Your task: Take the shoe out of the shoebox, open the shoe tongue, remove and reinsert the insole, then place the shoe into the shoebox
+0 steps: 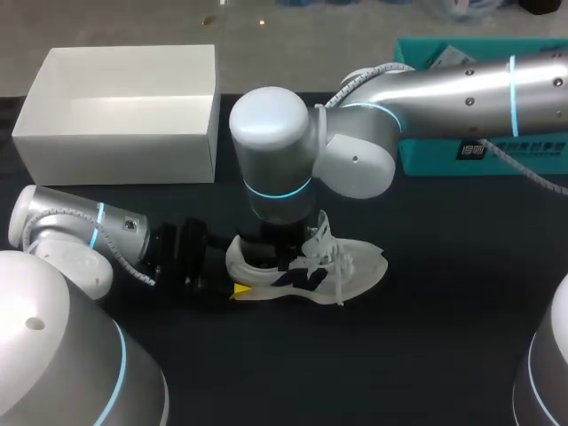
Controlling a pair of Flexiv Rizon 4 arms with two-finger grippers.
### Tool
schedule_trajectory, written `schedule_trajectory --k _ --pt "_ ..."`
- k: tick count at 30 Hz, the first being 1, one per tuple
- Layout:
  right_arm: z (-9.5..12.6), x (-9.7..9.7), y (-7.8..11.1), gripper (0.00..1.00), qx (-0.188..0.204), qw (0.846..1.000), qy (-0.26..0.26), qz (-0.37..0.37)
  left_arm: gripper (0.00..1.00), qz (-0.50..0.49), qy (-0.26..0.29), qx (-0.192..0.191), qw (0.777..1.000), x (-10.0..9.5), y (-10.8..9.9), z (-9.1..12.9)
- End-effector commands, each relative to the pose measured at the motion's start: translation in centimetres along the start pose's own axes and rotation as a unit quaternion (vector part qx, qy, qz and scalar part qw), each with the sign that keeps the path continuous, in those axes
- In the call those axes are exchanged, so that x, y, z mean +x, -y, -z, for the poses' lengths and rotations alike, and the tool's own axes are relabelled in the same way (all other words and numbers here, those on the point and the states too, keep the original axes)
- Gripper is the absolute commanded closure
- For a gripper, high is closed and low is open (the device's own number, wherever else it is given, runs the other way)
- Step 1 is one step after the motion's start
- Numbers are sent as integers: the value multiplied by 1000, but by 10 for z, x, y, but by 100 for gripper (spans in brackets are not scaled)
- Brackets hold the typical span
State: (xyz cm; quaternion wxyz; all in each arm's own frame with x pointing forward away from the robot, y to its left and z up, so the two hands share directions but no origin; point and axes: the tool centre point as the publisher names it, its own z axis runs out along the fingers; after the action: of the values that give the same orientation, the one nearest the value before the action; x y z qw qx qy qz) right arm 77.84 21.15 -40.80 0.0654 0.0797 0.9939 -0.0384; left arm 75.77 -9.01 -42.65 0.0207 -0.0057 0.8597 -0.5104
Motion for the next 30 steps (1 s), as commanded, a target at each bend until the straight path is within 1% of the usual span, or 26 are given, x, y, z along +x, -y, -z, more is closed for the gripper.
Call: schedule_trajectory --k 1,6,8,11,12,18,21,24,30 --pt "-21 0 -4 59 5 1000 -15 2 100 0 1 0 1000 1 -3 -2" --pt "-32 10 -4 58 18 998 -48 23 100 0 1 0 1000 1 -3 -2" --pt "-33 13 -5 65 24 997 -62 30 100 0 1 0 1000 1 -3 -2" --pt "-34 17 -5 96 25 996 -77 32 100 0 1 0 1000 1 -3 -2" --pt "-35 19 -5 100 23 996 -82 32 100 0 1 0 1000 1 -3 -2" --pt "-37 25 -6 100 24 995 -94 38 100 0 1 0 1000 1 -3 -2" --pt "-33 25 -4 100 22 995 -96 36 100 0 1 0 1000 1 -3 -2" --pt "-24 23 -1 100 23 995 -95 33 100 0 1 0 1000 1 -3 -2" --pt "3 16 2 100 17 995 -91 37 100 0 1 0 1000 1 -3 -2"
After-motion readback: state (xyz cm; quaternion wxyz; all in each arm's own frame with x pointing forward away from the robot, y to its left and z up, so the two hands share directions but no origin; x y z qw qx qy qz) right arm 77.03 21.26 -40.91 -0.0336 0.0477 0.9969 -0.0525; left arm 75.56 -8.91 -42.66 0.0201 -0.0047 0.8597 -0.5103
